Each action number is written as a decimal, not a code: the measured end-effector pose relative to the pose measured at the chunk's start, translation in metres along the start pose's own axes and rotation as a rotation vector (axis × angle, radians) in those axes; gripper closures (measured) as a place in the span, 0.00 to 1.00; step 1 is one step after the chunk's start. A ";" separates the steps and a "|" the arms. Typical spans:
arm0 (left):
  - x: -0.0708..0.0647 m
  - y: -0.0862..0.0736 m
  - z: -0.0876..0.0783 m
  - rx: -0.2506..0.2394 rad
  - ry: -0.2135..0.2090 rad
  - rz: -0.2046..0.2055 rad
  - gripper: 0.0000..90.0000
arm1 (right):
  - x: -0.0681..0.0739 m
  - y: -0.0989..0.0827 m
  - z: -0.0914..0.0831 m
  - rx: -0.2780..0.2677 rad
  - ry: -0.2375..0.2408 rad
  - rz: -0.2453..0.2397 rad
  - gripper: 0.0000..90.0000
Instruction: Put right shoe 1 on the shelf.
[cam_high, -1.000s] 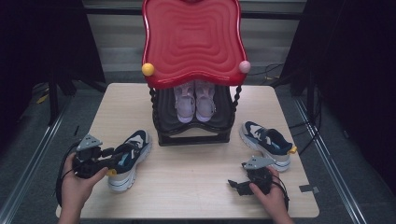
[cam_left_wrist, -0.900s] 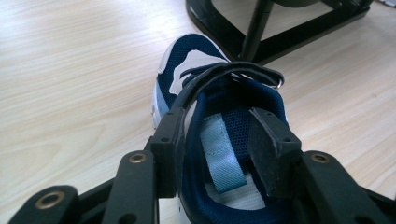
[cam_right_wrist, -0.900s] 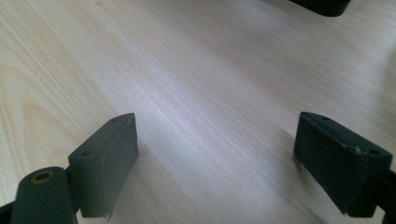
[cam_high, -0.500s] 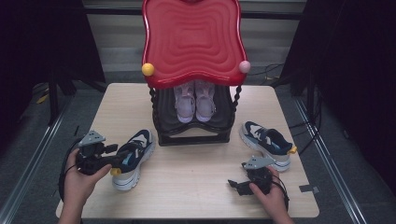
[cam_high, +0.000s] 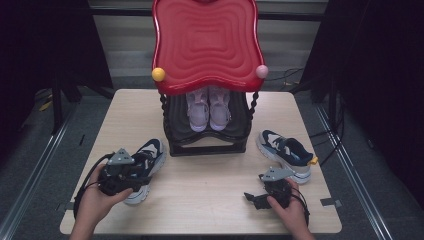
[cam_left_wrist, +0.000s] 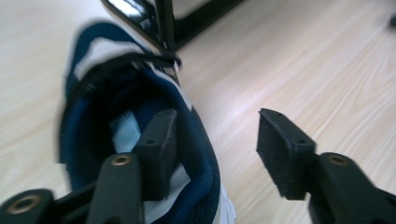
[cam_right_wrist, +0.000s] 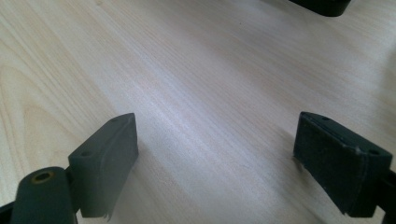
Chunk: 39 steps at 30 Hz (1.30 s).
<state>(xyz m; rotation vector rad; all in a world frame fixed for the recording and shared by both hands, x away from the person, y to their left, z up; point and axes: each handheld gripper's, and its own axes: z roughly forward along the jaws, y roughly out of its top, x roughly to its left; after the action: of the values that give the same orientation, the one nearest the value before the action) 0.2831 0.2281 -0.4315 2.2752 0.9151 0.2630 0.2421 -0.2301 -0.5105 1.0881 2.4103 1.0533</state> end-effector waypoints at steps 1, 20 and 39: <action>0.000 0.000 0.001 0.009 0.032 0.010 0.64 | 0.000 0.000 0.000 0.000 0.000 0.000 0.15; 0.022 0.007 0.003 -0.141 0.180 -0.197 0.89 | 0.000 0.000 0.000 -0.001 0.000 -0.002 0.15; 0.015 0.016 -0.008 -0.067 0.075 -0.064 0.63 | -0.001 0.000 0.000 -0.001 0.000 -0.003 0.15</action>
<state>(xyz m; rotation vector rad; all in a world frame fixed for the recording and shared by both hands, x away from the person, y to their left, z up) 0.2994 0.2332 -0.4161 2.1832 1.0014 0.3477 0.2429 -0.2302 -0.5105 1.0841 2.4109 1.0534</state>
